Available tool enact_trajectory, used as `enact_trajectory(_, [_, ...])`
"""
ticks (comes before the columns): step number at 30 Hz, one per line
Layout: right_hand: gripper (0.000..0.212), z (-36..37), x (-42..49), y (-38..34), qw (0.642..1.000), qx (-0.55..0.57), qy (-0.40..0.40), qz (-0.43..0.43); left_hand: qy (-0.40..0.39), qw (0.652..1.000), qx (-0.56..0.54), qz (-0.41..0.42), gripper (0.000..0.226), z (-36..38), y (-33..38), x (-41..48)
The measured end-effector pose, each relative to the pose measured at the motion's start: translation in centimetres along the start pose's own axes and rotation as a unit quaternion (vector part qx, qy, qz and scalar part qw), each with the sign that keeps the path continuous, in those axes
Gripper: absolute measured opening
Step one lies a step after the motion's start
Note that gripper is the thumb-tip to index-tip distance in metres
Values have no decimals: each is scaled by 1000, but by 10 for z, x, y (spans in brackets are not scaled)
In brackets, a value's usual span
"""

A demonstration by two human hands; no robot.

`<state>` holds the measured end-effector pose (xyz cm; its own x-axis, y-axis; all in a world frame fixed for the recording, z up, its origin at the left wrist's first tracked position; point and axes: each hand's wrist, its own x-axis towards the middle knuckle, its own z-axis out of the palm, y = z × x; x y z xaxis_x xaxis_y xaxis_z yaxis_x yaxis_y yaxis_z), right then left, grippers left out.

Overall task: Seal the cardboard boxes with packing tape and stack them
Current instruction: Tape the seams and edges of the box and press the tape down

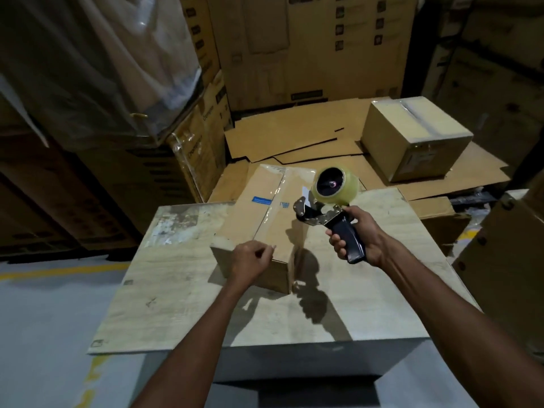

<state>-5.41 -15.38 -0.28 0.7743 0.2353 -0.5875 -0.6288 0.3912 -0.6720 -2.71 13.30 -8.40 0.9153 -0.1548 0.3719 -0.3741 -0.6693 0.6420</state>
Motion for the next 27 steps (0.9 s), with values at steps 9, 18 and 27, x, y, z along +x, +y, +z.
enact_trajectory(9, [63,82,11,-7,995,-11,-88,34,-18,954,-280,-103,79,-41,24,33])
enact_trajectory(18, [58,117,23,-31,994,-67,-91,1,126,812,-512,-248,54,-52,20,7])
enact_trajectory(27, [61,140,6,-70,979,-192,-65,-38,34,670,-573,-471,39,-79,-7,31])
